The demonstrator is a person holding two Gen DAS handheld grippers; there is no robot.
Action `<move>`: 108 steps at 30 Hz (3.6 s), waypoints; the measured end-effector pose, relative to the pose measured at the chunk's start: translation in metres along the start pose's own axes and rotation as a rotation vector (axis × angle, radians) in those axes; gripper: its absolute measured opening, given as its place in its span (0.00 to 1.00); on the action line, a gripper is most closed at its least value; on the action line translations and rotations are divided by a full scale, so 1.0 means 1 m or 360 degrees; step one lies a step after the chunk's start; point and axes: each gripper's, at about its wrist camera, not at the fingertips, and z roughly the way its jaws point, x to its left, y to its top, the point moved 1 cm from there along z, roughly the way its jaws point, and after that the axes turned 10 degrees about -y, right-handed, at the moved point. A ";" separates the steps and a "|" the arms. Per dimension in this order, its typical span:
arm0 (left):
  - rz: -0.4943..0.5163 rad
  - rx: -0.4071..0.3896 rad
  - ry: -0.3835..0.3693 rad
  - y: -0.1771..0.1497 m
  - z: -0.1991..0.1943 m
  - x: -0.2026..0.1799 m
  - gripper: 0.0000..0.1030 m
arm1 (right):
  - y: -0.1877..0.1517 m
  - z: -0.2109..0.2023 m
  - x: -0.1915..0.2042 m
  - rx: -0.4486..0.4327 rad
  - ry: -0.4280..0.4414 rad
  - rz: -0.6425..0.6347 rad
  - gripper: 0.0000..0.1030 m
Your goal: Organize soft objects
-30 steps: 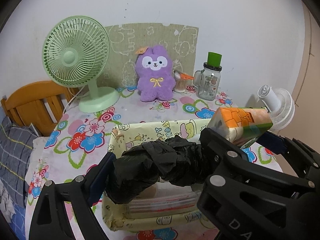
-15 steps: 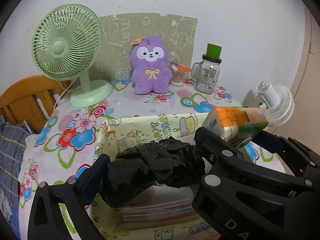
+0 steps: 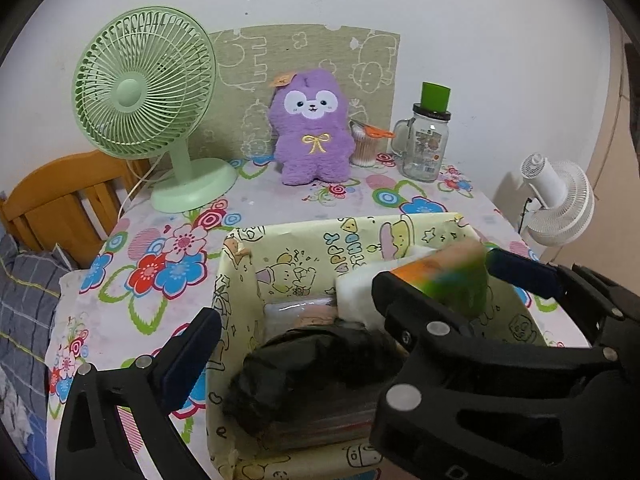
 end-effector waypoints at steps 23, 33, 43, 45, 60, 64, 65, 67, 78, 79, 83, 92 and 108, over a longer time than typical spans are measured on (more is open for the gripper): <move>0.0039 -0.0055 -0.0025 -0.010 -0.031 -0.021 1.00 | -0.014 -0.043 -0.010 -0.0088 -0.0094 0.0021 0.92; 0.0026 -0.0092 0.0016 -0.023 -0.052 -0.027 1.00 | -0.028 -0.064 -0.010 -0.0120 -0.0118 0.0042 0.93; -0.0004 -0.0111 0.0046 -0.039 -0.071 -0.031 1.00 | -0.045 -0.084 -0.016 -0.0128 -0.0122 0.0086 0.93; 0.0004 -0.0115 0.0045 -0.042 -0.073 -0.034 1.00 | -0.049 -0.088 -0.018 -0.0133 -0.0131 0.0093 0.93; -0.0022 -0.0133 0.0043 -0.066 -0.098 -0.039 1.00 | -0.077 -0.126 -0.037 -0.0198 -0.0278 0.0117 0.93; -0.0023 -0.0160 0.0064 -0.071 -0.110 -0.040 1.00 | -0.085 -0.141 -0.042 -0.0234 -0.0311 0.0132 0.93; -0.0024 -0.0169 0.0068 -0.072 -0.112 -0.040 1.00 | -0.086 -0.144 -0.043 -0.0245 -0.0320 0.0134 0.93; -0.0025 -0.0180 0.0072 -0.074 -0.118 -0.039 1.00 | -0.089 -0.150 -0.045 -0.0258 -0.0337 0.0141 0.93; -0.0025 -0.0240 0.0107 -0.086 -0.143 -0.035 1.00 | -0.102 -0.177 -0.056 -0.0304 -0.0393 0.0183 0.93; -0.0034 -0.0251 0.0110 -0.087 -0.146 -0.033 1.00 | -0.104 -0.181 -0.057 -0.0315 -0.0395 0.0183 0.93; -0.0033 -0.0279 0.0116 -0.090 -0.158 -0.032 1.00 | -0.108 -0.192 -0.060 -0.0333 -0.0378 0.0201 0.93; -0.0039 -0.0452 0.0131 -0.096 -0.196 -0.034 1.00 | -0.119 -0.217 -0.057 -0.0401 -0.0378 0.0195 0.93; 0.0010 -0.0475 0.0118 -0.098 -0.204 -0.044 1.00 | -0.121 -0.237 -0.056 -0.0475 -0.0325 0.0211 0.93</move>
